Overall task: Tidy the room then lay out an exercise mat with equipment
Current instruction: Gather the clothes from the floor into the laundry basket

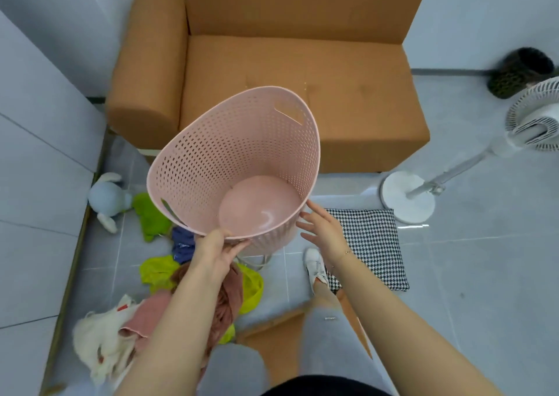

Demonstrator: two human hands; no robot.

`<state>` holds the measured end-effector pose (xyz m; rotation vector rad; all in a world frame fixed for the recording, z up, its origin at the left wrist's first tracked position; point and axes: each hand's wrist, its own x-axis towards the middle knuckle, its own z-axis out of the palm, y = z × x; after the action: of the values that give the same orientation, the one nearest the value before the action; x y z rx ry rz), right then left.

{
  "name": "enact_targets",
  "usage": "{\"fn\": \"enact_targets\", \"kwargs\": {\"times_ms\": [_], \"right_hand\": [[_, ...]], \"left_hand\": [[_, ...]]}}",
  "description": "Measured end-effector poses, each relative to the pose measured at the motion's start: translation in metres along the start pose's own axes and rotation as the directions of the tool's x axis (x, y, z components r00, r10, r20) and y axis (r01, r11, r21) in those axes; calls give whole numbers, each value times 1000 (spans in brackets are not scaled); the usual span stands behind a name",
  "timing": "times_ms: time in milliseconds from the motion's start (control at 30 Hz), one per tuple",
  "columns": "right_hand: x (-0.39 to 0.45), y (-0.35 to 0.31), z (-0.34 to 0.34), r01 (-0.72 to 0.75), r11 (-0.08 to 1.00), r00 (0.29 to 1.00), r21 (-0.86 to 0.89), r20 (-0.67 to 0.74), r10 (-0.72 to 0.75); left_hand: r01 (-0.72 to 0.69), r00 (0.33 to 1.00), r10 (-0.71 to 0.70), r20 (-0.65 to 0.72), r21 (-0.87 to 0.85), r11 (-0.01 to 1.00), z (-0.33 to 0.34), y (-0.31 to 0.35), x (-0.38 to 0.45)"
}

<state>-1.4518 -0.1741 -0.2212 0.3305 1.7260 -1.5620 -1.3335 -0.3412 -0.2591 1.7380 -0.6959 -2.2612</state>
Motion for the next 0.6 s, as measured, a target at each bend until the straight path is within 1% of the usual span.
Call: {"fn": "enact_targets", "kwargs": {"times_ms": [100,167,267,333,400,500,600], "right_hand": [[66,-15,-31,-56,998,998,-13,9,56],[100,-19,-50,-102,995,995,-15,-12,102],[150,-16,-72,-147,989,989,-30,-28,146],[183,1,-80,-163,983,985,-80,-73,158],[213,28,-82,-170,980,977,-107,-151,153],[254,85,-85,-179,982,956,-61,-248,159],[284,134,-89,-136,990,950,-25,-285,123]], "left_hand": [[48,999,-48,-19,-24,999,54,-20,36],[70,997,-71,-36,-29,997,82,-33,56],[80,996,-80,-39,6,997,113,-58,89],[83,996,-83,-43,12,996,122,-78,117],[69,997,-67,-48,50,996,124,-100,144],[44,999,-42,-26,107,993,118,-135,195],[49,999,-50,-2,152,987,103,-167,246]]}}
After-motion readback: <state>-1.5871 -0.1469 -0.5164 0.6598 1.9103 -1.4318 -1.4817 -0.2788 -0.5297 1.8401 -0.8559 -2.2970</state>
